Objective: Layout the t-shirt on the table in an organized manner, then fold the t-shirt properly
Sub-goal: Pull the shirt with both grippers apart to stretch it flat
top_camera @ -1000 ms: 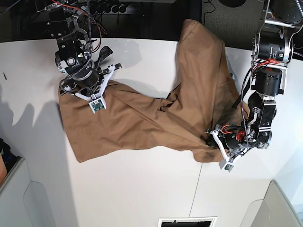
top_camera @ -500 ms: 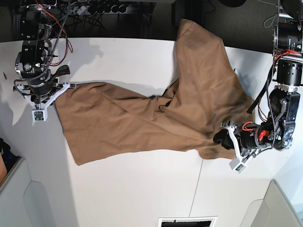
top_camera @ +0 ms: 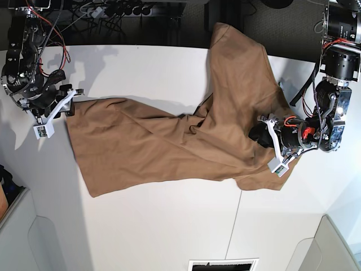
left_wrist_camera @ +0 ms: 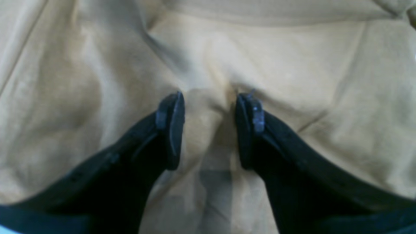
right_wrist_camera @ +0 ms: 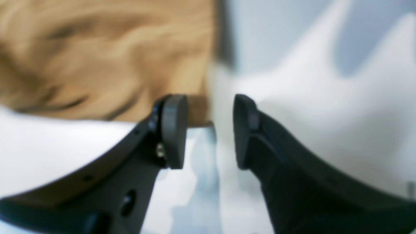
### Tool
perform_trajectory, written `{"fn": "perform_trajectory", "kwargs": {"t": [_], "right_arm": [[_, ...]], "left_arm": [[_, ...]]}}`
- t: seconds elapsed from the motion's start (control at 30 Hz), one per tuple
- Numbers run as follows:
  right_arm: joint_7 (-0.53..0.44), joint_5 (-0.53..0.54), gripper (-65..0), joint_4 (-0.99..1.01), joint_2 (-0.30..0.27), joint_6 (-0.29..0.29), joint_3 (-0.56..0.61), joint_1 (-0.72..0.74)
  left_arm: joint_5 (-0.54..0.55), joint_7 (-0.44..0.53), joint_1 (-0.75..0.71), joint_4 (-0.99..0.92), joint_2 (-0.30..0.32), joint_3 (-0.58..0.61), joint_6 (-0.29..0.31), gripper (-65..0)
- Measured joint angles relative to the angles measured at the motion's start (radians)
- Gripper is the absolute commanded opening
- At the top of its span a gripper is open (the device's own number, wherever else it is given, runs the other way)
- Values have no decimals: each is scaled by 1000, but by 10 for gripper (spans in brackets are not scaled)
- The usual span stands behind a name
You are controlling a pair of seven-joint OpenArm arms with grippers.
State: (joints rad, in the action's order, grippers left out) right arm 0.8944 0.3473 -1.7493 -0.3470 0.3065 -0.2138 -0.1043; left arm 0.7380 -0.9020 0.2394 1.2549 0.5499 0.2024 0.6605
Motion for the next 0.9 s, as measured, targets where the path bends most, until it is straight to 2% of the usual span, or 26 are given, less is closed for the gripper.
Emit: {"fn": "perform_trajectory", "kwargs": {"t": [0.13,0.4,0.43,0.47,0.53,0.7,0.8,0.9], "right_arm": [[-31,31,-411,0,0,16,0,-32],[-113,42,-414,99,0,28,0,-32],[-119,42,-442,107,0,29,0,-31],[-130,42,-500,114,0,30,0,-30],[-134,47,-650,116,0,31,0,-31],[-134,57,-650,112,0,50,0,-15],[-130,124,-650,55,0,116,0,-2],[-135,148,-650,-18,0,137,0,38]], "left_arm": [[-50,47,-5,-16,1,0,11,-366],[-55,65,0,-50,1,-2,18,-366],[-53,65,0,-50,1,-2,18,-366],[-53,65,0,-51,1,-2,18,-366],[-53,66,0,-51,1,-2,18,-366],[-53,66,0,-51,1,-2,18,-366],[-75,73,0,-51,1,-2,20,-366],[-109,101,1,-54,-1,-3,22,-366]]}}
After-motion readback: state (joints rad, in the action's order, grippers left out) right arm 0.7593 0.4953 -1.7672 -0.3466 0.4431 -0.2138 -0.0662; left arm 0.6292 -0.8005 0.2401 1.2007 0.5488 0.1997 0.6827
